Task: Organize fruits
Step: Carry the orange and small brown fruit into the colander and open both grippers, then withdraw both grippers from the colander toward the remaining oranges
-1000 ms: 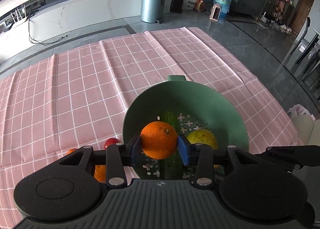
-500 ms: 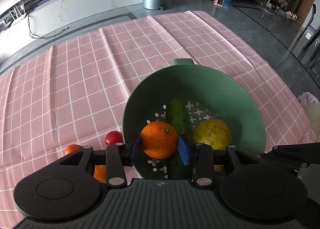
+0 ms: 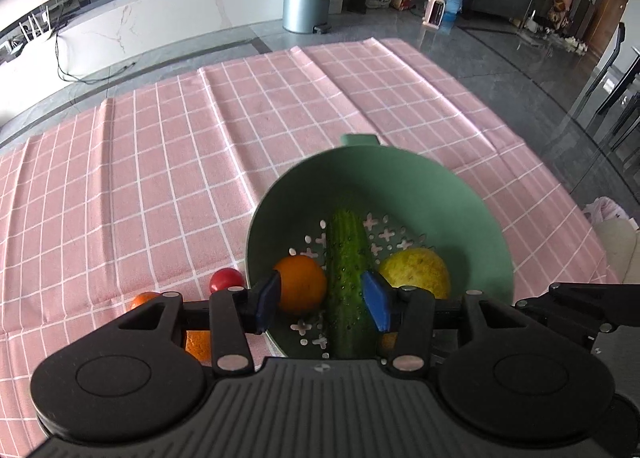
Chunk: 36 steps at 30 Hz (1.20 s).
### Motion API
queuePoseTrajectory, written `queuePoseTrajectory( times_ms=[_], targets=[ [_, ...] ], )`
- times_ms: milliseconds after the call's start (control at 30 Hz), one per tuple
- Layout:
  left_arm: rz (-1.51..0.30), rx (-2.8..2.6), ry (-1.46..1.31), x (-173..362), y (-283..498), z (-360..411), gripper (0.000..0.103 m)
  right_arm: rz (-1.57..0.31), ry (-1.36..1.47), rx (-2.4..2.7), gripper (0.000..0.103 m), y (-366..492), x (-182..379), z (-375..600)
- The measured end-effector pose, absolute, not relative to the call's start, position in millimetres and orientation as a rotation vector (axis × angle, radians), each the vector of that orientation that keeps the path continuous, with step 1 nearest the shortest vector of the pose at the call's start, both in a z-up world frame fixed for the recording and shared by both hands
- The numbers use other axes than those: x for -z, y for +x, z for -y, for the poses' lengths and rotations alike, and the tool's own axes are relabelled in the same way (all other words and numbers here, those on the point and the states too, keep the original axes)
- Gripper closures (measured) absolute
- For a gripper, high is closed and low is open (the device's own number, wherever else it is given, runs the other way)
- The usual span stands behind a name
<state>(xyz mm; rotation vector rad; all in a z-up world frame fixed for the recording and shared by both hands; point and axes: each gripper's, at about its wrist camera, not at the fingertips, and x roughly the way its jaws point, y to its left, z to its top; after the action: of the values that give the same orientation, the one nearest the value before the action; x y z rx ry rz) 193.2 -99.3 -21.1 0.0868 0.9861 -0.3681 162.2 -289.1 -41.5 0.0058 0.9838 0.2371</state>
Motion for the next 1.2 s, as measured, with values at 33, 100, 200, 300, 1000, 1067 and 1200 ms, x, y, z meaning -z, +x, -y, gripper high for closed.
queuePoseTrajectory(
  times_ms=[33, 100, 200, 300, 1000, 1067, 1200],
  targets=[
    [-0.97, 0.368, 0.085, 16, 191, 98, 0.046, -0.972, 0.003, -0.232, 0.063, 161, 39, 289],
    [-0.94, 0.368, 0.084, 7, 184, 94, 0.046, -0.947, 0.001, -0.219, 0.062, 157, 33, 288],
    [-0.894, 0.359, 0.086, -7, 174, 87, 0.046, -0.9, 0.008, -0.199, 0.057, 151, 24, 286],
    [-0.847, 0.346, 0.106, -21, 161, 80, 0.046, -0.841, 0.022, -0.179, 0.056, 142, 14, 283],
    [-0.816, 0.235, 0.107, -19, 110, -13, 0.046, -0.661, 0.12, -0.211, 0.052, 91, 9, 222],
    [-0.818, 0.235, 0.102, -15, 107, -21, 0.046, -0.662, 0.103, -0.224, 0.052, 89, 13, 213],
    [-0.827, 0.255, 0.085, -6, 107, -31, 0.046, -0.662, 0.065, -0.256, 0.058, 88, 20, 197]
  ],
)
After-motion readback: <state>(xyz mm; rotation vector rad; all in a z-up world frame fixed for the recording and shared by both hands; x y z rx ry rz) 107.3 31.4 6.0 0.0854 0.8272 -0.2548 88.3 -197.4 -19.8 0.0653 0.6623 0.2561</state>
